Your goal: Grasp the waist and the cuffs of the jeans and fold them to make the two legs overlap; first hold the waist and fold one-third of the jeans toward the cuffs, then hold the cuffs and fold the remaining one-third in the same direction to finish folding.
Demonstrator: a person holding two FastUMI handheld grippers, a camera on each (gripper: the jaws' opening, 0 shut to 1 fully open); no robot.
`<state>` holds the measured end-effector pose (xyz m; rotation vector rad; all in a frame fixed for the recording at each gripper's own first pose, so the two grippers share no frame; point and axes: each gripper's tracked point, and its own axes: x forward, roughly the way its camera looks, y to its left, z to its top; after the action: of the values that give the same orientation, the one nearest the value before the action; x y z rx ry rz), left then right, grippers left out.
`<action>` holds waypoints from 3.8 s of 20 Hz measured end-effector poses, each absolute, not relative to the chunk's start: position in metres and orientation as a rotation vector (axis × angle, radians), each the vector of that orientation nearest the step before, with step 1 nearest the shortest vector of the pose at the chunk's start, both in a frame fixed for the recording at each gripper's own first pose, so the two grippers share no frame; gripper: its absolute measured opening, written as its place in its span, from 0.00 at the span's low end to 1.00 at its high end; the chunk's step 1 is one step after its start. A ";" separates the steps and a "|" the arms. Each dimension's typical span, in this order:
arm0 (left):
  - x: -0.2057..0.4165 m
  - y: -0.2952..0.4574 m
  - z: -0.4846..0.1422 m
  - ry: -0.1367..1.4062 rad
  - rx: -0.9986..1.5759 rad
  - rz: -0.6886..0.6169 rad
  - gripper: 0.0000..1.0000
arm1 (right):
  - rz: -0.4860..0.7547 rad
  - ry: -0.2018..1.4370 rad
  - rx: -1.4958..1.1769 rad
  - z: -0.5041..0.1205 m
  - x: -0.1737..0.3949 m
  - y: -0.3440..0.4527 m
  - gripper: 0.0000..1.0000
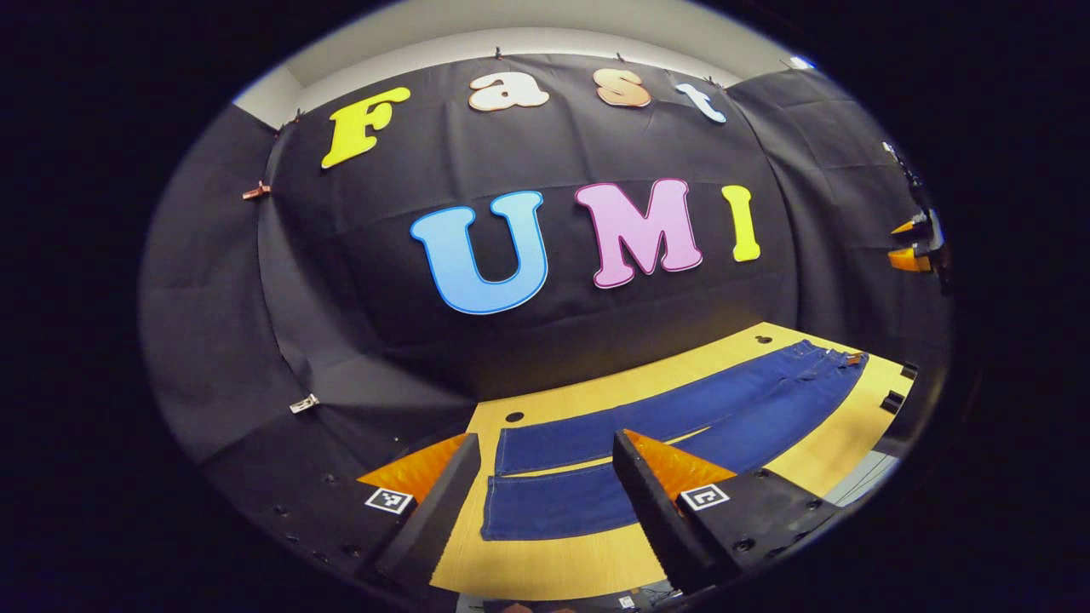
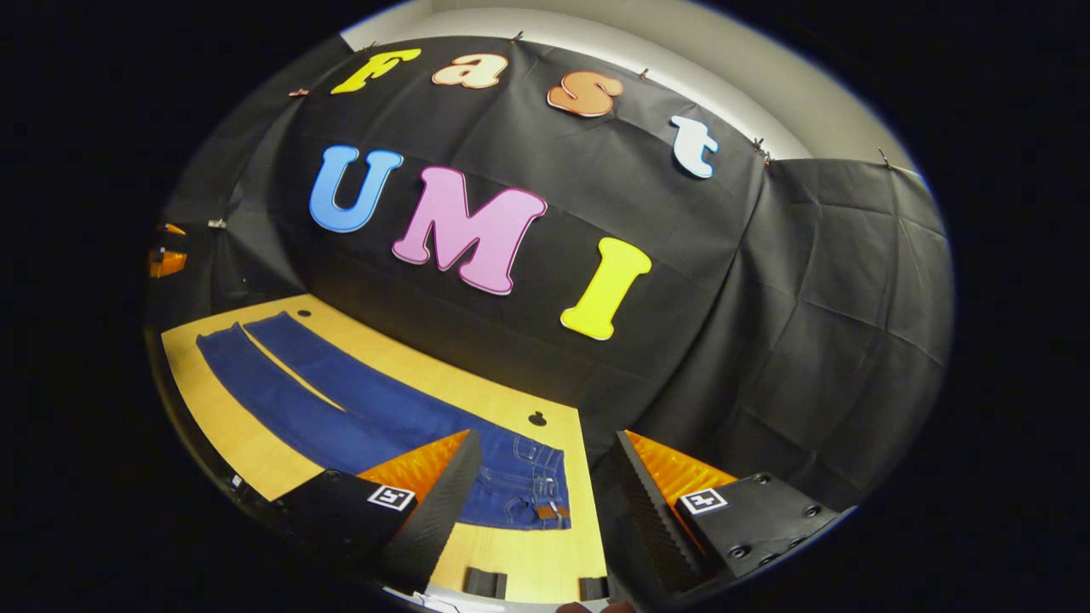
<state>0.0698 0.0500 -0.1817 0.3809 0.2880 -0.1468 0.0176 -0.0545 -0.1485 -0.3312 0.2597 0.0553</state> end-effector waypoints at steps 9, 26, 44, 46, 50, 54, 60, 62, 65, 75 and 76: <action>0.079 0.023 -0.164 0.268 0.432 -0.055 0.98 | 0.219 0.277 -0.220 -0.183 0.114 0.038 0.96; 0.067 0.083 -0.296 0.589 0.750 -0.254 0.98 | 0.252 0.442 -0.435 -0.257 0.091 -0.024 0.97; 0.117 0.197 -0.476 0.971 1.374 -0.794 0.98 | 0.181 0.783 -0.625 -0.386 0.065 -0.099 0.95; 0.124 0.207 -0.481 0.993 1.429 -0.825 0.98 | 0.153 0.807 -0.707 -0.391 0.068 -0.118 0.95; 0.131 0.209 -0.491 0.969 1.518 -0.918 0.98 | 0.120 0.842 -0.700 -0.406 0.068 -0.137 0.95; 0.155 0.202 -0.496 0.926 1.535 -0.934 0.94 | 0.143 0.878 -0.737 -0.429 0.063 -0.141 0.95; 0.169 0.194 -0.499 0.873 1.551 -0.941 0.93 | 0.289 0.894 -0.924 -0.447 0.057 -0.144 0.95; 0.169 0.192 -0.498 0.845 1.576 -0.956 0.93 | 0.390 0.898 -1.026 -0.455 0.043 -0.144 0.95; 0.168 0.192 -0.498 0.841 1.589 -0.968 0.93 | 0.548 0.882 -1.180 -0.475 0.034 -0.145 0.94; 0.167 0.185 -0.497 0.853 1.611 -0.954 0.92 | 0.615 0.846 -1.378 -0.528 0.083 -0.172 0.93; 0.165 0.183 -0.494 0.848 1.613 -0.940 0.92 | 0.629 0.835 -1.390 -0.531 0.085 -0.169 0.92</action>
<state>0.1653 0.1834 -0.4941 1.6131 0.8485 -0.9400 0.0846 -0.1690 -0.5310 -1.3901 0.8351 0.6286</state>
